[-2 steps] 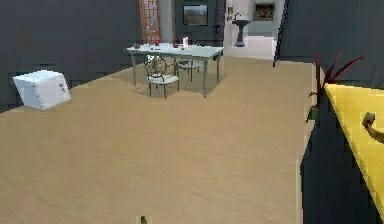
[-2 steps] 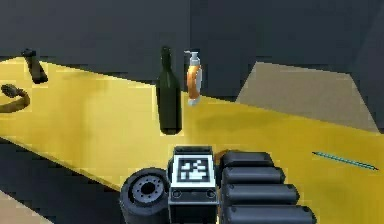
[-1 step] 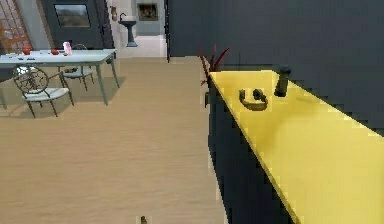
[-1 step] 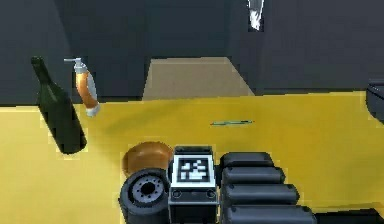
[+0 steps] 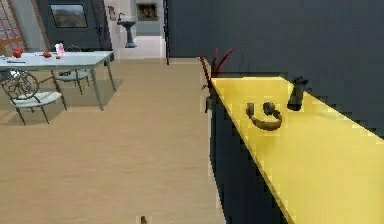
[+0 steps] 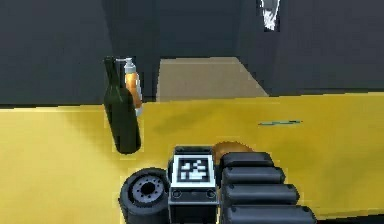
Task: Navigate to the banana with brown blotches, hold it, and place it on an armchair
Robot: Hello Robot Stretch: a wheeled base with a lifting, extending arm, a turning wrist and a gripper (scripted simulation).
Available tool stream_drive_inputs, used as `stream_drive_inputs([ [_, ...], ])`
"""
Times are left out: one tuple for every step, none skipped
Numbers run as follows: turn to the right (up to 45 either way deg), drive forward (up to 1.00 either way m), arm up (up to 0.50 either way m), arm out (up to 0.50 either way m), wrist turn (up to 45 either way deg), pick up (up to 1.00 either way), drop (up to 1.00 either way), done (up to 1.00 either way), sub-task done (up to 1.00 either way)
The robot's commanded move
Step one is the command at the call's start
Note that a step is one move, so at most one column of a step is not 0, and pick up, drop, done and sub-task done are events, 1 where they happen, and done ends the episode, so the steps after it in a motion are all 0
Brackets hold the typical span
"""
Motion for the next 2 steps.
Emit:
stream_drive_inputs([
  [-45.0, 0.0, 0.0, 0.0, 0.0, 0.0, 0.0, 0.0, 0.0],
  [-45.0, 0.0, 0.0, 0.0, 0.0, 0.0, 0.0, 0.0, 0.0],
])
